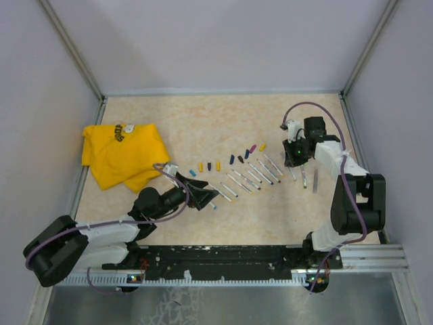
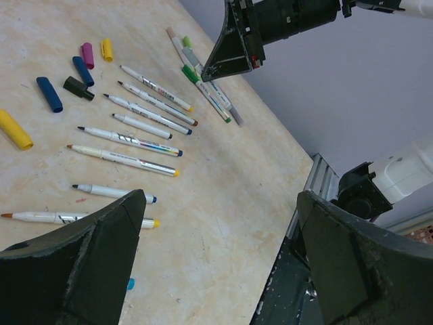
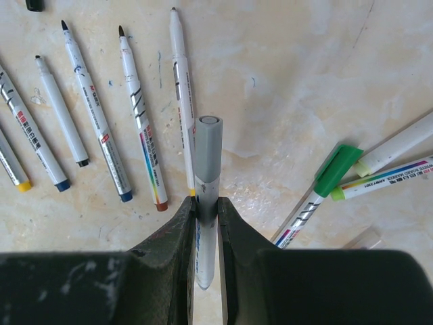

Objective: Open the pen caps
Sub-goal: Pick up the pen from the center of the board.

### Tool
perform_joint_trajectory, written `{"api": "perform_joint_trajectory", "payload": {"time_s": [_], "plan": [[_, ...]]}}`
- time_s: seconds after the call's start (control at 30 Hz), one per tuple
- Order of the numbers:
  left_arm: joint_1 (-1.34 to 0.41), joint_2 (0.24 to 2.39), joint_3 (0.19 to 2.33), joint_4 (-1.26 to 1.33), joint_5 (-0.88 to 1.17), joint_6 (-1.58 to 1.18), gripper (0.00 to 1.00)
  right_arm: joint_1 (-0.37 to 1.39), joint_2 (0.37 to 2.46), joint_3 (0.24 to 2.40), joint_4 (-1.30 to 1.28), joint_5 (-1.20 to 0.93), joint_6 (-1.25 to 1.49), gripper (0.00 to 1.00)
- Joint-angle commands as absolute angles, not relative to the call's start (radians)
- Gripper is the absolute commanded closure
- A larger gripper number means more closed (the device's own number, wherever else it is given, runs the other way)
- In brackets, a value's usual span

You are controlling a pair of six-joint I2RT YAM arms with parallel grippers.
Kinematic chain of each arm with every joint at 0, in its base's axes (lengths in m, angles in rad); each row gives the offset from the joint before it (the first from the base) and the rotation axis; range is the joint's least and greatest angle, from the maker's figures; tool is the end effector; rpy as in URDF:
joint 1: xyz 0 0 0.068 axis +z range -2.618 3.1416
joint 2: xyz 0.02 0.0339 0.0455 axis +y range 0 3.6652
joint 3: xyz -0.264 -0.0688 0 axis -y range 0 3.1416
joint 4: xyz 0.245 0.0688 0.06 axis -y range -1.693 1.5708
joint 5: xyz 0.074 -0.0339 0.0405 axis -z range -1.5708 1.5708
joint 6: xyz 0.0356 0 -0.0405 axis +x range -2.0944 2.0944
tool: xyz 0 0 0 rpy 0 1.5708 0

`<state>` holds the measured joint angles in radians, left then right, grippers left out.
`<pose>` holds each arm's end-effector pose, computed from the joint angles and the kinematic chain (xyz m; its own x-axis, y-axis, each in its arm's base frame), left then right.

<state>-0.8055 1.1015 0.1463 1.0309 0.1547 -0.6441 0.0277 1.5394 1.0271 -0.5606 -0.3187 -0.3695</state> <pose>0.1345 -0.1480 0.1918 -0.4499 -0.3881 -0.8043 0.6864 0.4260 -0.5894 0.3057 0.0196 0.2149 -0.7555 -0.3640 -0.5448 -0.4812 0.8726 0.0842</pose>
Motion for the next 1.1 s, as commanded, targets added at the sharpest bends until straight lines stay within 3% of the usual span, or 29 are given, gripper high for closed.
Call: {"api": "perform_joint_trajectory", "payload": {"time_s": [0.0, 1.07], "plan": [[-0.796, 1.131, 0.135, 1.122, 0.182, -0.668, 0.02, 0.021, 1.484, 1.025, -0.518, -0.361, -0.358, 1.00], [-0.795, 1.288, 0.169, 1.275, 0.208, -0.656, 0.04, 0.071, 1.393, 0.983, -0.455, -0.601, -0.325, 1.00]]}}
